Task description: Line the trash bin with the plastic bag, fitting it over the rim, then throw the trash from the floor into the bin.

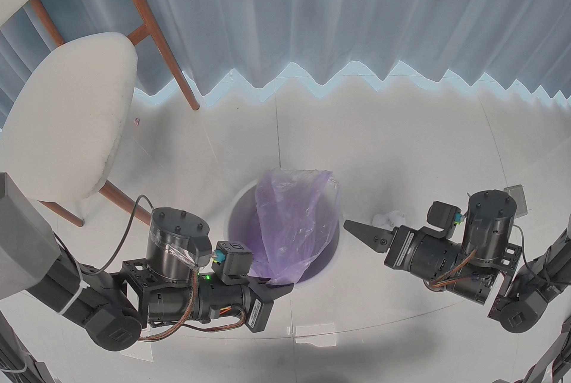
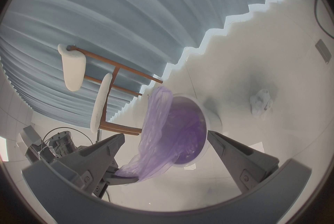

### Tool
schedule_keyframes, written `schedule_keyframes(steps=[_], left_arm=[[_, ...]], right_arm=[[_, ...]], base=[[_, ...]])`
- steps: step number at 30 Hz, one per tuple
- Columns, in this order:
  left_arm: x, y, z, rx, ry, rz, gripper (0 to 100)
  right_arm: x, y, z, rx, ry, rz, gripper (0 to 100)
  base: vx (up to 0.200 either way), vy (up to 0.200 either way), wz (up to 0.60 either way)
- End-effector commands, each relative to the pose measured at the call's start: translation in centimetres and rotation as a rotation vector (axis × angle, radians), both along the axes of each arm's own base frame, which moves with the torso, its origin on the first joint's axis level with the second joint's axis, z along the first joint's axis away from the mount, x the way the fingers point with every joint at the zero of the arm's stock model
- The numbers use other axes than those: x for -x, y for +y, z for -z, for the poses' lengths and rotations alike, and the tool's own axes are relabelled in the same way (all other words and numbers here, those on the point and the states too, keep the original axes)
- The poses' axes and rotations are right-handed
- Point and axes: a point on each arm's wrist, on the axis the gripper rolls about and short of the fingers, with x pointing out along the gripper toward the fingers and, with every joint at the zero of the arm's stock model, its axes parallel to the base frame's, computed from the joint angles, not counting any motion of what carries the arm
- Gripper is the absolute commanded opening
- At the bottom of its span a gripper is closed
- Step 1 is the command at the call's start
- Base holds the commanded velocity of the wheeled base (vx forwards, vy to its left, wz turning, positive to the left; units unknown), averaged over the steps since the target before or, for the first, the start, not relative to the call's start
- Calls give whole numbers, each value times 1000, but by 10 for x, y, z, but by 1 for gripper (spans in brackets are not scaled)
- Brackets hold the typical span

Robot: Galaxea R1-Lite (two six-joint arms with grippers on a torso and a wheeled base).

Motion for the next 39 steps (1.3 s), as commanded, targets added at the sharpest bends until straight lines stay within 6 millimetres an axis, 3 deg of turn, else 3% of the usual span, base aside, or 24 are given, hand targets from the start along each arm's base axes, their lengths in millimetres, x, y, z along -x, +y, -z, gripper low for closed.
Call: schedule_keyframes(steps=[1, 7, 11, 21, 39], left_arm=[[1, 3, -4, 8, -7, -8, 0], [1, 4, -4, 9, -8, -8, 0], [1, 3, -4, 8, -7, -8, 0], [0, 6, -4, 9, -8, -19, 0], [1, 9, -3, 2, -3, -22, 0]], right_arm=[[7, 16, -2, -5, 5, -31, 100], [-10, 22, 6, 15, 14, 15, 100], [-22, 27, 23, 52, 40, 77, 100], [-38, 37, 36, 68, 53, 78, 100], [-57, 53, 41, 54, 32, 63, 100]], base=[[0, 0, 0], [0, 0, 0], [0, 0, 0], [0, 0, 0], [0, 0, 0]])
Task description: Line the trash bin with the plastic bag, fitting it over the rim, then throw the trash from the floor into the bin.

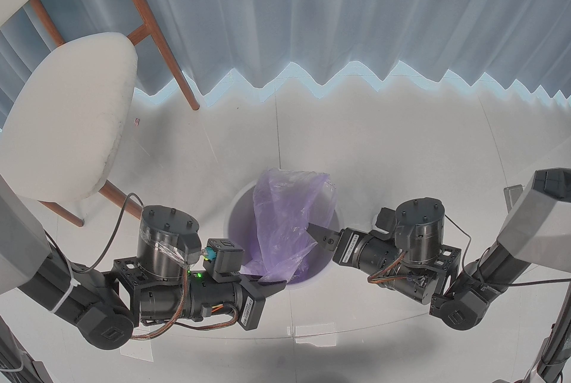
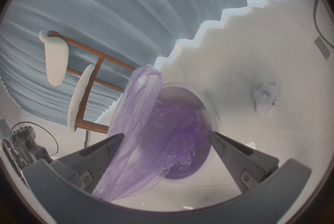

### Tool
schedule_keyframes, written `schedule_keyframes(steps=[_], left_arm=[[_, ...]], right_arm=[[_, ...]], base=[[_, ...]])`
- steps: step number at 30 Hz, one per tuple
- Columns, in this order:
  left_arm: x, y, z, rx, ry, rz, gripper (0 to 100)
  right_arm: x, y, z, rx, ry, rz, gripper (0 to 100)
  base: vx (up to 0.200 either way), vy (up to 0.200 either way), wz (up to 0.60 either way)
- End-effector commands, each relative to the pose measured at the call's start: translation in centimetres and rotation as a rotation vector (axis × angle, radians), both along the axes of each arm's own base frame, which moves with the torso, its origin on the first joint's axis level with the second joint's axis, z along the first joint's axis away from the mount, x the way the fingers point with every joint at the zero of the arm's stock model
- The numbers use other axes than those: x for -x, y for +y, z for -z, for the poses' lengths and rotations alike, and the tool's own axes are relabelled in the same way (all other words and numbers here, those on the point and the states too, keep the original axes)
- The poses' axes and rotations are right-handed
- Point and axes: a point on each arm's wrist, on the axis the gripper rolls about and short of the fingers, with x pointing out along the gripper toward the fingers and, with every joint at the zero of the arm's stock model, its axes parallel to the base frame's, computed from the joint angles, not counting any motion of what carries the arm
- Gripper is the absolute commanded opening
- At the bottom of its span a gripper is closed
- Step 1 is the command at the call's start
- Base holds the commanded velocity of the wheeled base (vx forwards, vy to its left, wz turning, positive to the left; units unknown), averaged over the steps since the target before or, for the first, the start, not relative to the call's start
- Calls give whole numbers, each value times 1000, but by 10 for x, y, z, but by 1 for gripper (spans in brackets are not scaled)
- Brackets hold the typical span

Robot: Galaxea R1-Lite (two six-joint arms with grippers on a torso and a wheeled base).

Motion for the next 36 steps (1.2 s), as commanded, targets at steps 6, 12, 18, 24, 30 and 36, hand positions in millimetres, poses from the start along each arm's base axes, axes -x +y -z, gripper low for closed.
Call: schedule_keyframes(steps=[6, 12, 18, 24, 30, 36], left_arm=[[0, 0, 2, -3, 5, 1, 0], [-1, -4, 3, -4, 6, 9, 0], [-2, -5, 4, -3, 5, 9, 0], [-3, -5, 4, -2, 2, 9, 0], [-3, -5, 5, -4, 6, 9, 0], [-2, -6, 7, -7, 12, 11, 0]], right_arm=[[-9, 13, 1, -12, -18, -20, 100], [-5, 22, 1, -13, -19, -47, 100], [-12, 27, -4, -9, -54, -53, 100], [-12, 27, -3, 25, -49, -54, 100], [-9, 27, -6, 16, -53, -46, 0], [0, 38, -10, 7, -60, -85, 0]], base=[[0, 0, 0], [0, 0, 0], [0, 0, 0], [0, 0, 0], [0, 0, 0], [0, 0, 0]])
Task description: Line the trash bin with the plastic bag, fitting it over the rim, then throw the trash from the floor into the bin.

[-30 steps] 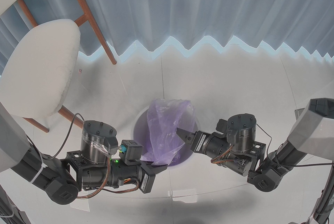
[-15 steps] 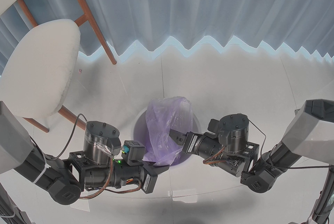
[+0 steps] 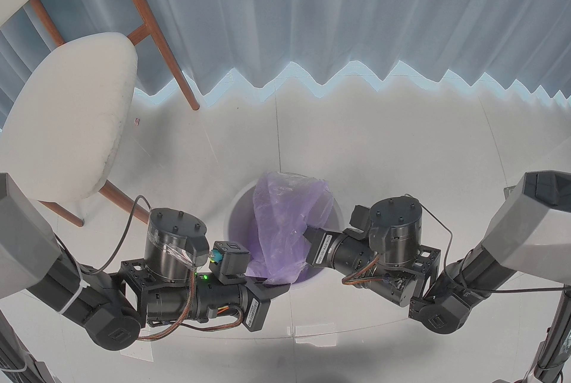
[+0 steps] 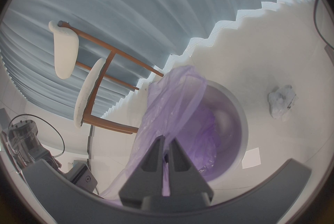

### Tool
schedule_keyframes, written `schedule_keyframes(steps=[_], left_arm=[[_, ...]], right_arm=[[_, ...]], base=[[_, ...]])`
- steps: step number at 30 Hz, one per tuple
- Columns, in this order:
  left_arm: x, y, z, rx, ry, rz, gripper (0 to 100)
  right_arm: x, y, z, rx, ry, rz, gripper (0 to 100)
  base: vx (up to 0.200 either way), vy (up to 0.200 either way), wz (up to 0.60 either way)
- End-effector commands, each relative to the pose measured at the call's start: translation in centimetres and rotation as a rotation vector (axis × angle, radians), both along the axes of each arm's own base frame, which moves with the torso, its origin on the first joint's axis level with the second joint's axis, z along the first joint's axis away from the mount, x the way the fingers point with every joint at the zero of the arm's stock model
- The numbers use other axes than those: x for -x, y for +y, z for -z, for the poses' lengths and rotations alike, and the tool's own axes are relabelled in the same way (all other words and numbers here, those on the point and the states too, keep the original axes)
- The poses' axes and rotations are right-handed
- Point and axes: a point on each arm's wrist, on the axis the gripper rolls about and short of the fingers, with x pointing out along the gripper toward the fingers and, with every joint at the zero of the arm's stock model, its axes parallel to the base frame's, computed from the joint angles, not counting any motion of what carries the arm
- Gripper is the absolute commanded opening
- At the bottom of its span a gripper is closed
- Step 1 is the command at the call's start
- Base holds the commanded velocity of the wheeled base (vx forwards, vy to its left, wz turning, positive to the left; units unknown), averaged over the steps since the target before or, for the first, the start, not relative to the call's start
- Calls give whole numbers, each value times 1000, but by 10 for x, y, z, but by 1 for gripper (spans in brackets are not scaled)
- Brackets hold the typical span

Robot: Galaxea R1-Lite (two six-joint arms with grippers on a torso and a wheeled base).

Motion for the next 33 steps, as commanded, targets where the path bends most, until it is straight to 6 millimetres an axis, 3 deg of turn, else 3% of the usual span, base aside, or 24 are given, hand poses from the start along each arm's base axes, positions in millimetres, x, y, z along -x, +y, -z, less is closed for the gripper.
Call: schedule_keyframes(steps=[1, 9, 10, 15, 22, 33], left_arm=[[0, -1, 1, -1, 3, 1, 0], [5, 3, 2, -21, 6, -26, 0], [7, 5, 2, -23, 6, -29, 100], [12, 9, -5, -11, -1, -35, 100], [23, 22, -23, 44, -20, -63, 100], [27, 35, -31, 52, -29, -135, 100]], right_arm=[[7, 7, -5, -8, -8, -27, 0], [7, 8, -9, -15, -25, -29, 0], [7, 8, -11, -15, -32, -31, 0], [13, 5, -27, -33, -62, -38, 0], [11, -2, -32, -23, -91, -23, 0], [24, -11, -49, -44, -105, -27, 0]], base=[[0, 0, 0], [0, 0, 0], [0, 0, 0], [0, 0, 0], [0, 0, 0], [0, 0, 0]])
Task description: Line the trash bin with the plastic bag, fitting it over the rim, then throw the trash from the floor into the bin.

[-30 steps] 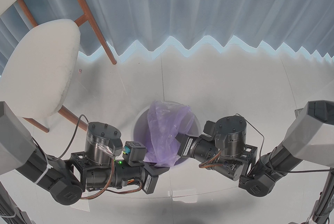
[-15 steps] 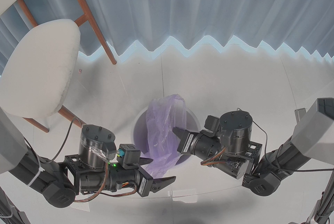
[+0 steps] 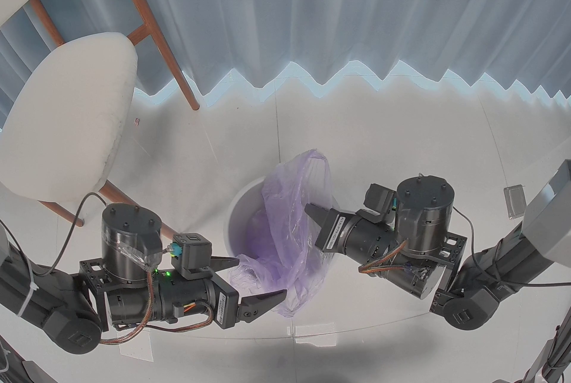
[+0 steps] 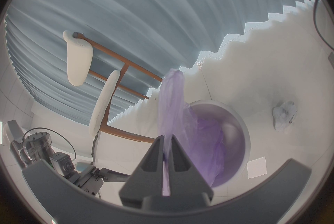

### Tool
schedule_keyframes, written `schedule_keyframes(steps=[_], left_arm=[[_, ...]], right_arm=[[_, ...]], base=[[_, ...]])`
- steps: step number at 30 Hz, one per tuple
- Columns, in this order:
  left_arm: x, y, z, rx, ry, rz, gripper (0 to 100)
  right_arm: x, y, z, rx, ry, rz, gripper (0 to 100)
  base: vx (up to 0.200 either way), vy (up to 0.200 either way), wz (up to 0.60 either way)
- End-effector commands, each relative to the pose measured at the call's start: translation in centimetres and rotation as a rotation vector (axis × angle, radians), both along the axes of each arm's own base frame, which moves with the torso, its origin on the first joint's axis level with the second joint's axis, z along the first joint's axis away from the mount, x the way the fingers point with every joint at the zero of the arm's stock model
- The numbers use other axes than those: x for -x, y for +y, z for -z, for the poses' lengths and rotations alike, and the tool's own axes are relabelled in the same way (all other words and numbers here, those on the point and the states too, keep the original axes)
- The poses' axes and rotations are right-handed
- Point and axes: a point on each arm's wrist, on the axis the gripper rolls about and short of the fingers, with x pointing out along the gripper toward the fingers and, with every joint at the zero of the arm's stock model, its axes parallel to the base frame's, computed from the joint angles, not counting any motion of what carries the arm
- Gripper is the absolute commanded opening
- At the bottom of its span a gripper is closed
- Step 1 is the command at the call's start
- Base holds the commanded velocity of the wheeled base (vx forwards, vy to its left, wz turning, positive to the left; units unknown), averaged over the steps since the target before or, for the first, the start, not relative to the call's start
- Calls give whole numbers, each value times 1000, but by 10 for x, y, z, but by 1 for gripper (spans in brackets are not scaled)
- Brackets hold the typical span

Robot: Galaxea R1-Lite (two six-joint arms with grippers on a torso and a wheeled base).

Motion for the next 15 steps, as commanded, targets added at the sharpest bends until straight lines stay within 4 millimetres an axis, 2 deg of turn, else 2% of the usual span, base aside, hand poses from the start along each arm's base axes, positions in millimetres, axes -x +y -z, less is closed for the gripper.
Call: schedule_keyframes(steps=[1, 6, 15], left_arm=[[9, 9, -9, 1, -19, -28, 100], [17, 30, -14, 1, -5, -71, 100], [20, 32, -14, 43, 8, 93, 100]], right_arm=[[9, -6, -9, -9, -8, -5, 0], [10, -5, -7, 1, -7, -12, 0], [15, 0, -8, 30, -26, -31, 0]], base=[[0, 0, 0], [0, 0, 0], [0, 0, 0]])
